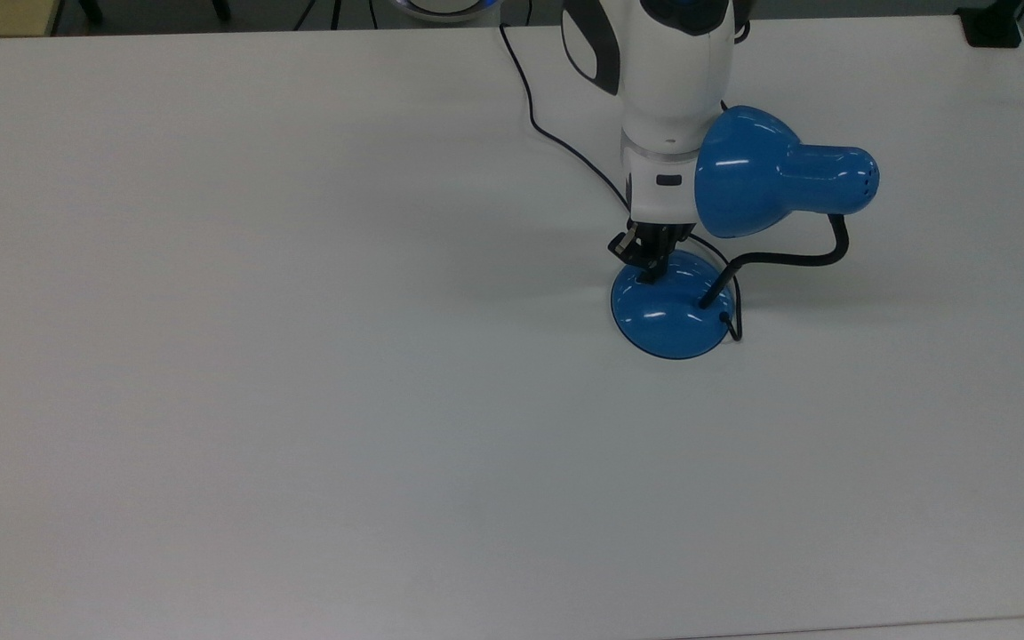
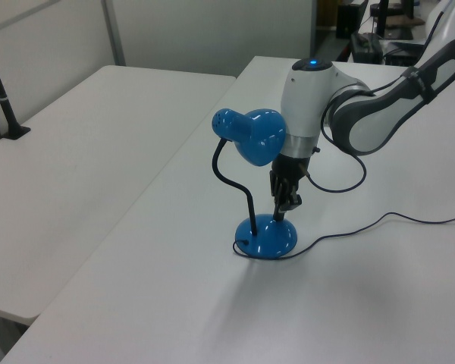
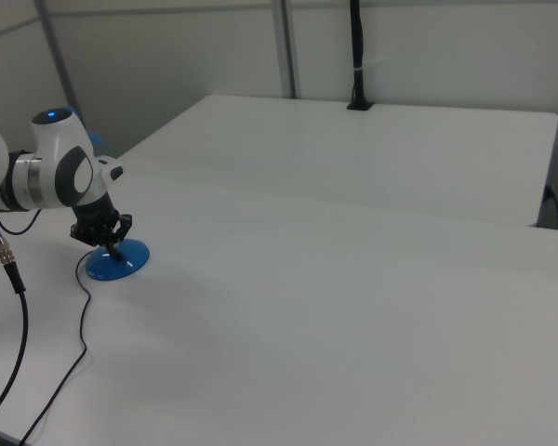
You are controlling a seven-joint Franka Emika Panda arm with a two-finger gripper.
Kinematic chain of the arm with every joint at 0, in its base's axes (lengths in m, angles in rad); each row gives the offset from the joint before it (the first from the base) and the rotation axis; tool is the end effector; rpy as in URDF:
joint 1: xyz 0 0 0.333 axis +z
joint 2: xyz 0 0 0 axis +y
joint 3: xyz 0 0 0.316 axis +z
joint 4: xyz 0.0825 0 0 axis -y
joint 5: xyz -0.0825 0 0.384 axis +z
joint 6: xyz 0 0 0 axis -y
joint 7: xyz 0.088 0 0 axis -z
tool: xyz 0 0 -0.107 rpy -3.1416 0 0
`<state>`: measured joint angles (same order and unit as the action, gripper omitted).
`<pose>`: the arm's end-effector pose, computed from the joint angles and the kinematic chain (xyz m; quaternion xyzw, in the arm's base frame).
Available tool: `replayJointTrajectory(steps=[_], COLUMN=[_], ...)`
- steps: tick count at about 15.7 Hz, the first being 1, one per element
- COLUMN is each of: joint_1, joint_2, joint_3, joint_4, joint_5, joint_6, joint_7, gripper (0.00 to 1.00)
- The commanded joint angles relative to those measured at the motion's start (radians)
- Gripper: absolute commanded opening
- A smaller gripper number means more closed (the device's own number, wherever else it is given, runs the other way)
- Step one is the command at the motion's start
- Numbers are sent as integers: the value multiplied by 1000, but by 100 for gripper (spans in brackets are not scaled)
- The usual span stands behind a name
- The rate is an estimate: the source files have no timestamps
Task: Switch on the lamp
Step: 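Press down on the base switch with the gripper tips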
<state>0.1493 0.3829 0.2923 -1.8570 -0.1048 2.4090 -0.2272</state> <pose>0.5953 0.2653 0.3407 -0.9334 -0.3461 -0.0916 0.0242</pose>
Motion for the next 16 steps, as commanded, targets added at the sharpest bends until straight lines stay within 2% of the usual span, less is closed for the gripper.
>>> replayJointTrajectory(steps=[1, 10, 13, 16], joint_1=[0, 1, -8, -33], joint_2=[13, 42, -24, -90], joint_3=[4, 4, 4, 2], joint_4=[-5, -5, -14, -10], joint_5=[-10, -10, 2, 0], joint_6=[42, 59, -6, -115], joint_7=[-7, -6, 40, 179], gripper=[0, 0, 0, 0])
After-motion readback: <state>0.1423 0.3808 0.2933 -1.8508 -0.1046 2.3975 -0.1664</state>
